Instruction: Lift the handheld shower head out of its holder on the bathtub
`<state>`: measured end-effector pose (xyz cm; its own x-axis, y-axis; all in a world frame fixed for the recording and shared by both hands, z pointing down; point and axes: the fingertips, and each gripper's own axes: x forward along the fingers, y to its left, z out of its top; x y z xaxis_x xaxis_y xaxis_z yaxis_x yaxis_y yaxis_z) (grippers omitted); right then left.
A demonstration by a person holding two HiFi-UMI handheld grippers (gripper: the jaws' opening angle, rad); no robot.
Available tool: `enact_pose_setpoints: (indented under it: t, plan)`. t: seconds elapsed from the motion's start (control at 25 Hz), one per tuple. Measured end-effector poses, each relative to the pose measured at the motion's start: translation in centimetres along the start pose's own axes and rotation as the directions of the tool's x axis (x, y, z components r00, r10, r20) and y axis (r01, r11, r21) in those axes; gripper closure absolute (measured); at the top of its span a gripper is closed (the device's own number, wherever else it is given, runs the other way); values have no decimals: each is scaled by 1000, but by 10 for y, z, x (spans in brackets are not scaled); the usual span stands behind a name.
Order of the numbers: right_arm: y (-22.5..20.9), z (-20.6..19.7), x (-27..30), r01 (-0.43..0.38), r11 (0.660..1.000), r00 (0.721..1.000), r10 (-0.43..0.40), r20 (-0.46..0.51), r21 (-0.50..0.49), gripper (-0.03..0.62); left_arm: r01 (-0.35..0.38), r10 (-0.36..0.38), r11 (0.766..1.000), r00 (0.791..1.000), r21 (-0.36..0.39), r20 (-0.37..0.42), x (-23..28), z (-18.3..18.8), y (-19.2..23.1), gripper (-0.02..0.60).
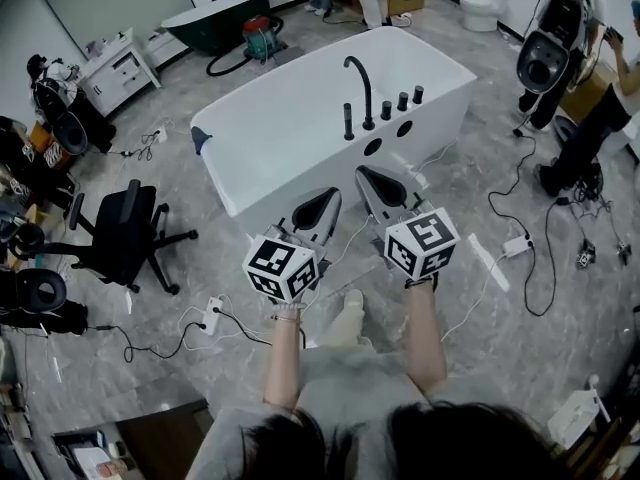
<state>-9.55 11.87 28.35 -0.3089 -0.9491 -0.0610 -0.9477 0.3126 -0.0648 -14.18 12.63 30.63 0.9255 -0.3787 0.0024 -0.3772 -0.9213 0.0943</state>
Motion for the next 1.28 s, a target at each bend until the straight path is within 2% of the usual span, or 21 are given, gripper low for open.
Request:
enact_pose_setpoints:
  t: [0.24,0.68,1.28]
  plan:
    - [-28,-12,28,-2,1000,1000,2,-15,-2,595,-1,1,1000,1000,-13,-3,30,-13,26,577]
    - [-118,-20,82,31,998,996,-35,-79,-52,595,39,-40,999,999,-32,-14,133,-11,76,577]
    - [-202,-30,173,-19,999,994,13,-106,-51,594,4,-4,1000,1000,-27,-16,227,-3,164,577]
